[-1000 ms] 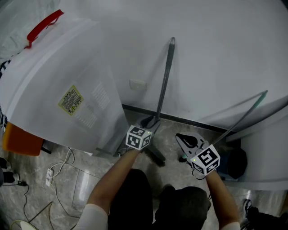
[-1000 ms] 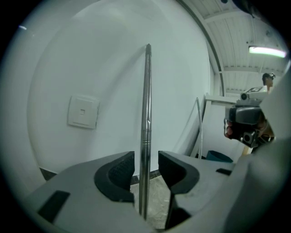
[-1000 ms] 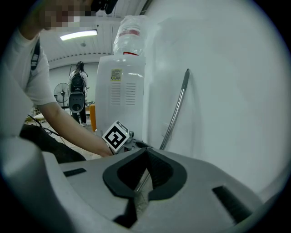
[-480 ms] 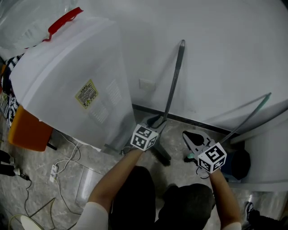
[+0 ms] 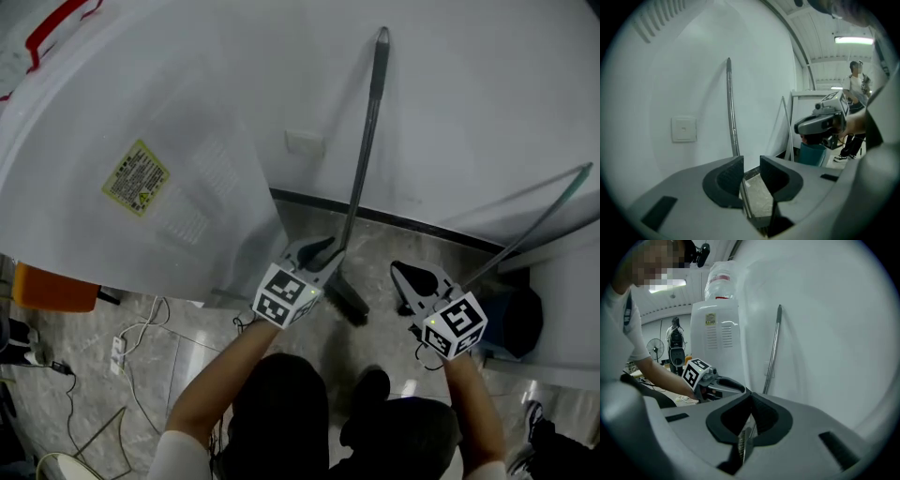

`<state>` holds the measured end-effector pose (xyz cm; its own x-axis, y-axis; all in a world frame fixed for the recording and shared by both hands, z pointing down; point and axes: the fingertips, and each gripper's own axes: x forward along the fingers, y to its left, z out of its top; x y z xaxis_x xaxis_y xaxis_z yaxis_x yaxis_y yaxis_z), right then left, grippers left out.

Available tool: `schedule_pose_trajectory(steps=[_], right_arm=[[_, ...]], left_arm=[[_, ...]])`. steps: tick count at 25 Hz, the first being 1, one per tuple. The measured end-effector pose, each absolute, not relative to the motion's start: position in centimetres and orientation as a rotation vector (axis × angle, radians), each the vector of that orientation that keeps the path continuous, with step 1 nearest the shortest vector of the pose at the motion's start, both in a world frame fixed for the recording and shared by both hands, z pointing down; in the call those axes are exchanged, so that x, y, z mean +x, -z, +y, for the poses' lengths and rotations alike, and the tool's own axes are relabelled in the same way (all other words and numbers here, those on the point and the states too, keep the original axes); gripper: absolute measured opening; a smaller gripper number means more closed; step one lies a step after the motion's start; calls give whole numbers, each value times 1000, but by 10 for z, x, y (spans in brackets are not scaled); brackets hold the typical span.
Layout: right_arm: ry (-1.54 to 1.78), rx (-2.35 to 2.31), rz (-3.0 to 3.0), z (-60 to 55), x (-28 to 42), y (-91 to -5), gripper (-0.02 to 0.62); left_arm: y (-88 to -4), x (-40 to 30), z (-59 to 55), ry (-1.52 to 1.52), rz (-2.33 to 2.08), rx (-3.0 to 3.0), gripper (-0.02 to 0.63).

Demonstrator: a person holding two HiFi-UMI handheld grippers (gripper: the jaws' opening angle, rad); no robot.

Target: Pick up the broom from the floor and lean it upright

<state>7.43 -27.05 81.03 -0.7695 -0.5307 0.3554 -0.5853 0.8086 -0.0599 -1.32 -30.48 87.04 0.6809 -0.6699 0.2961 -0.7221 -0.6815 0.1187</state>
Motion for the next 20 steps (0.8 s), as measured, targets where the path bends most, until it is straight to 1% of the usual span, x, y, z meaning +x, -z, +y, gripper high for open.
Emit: schedule_pose_trajectory(steps=[4, 12, 16, 20], right_arm=[[-303, 873, -2661, -267, 81, -836, 2], [-310, 855, -2650, -278, 83, -866, 2], [-306, 806, -2641, -274, 83, -852, 2], [-308, 795, -2594, -263, 92, -818, 2]], left_arm=[[-885, -15, -288, -317, -1084, 2634, 90], [-910, -14, -286, -267, -1098, 2615, 26], [-902, -7, -280, -277, -1075, 2566, 20], [-859, 2, -261, -265, -1015, 2524, 14]])
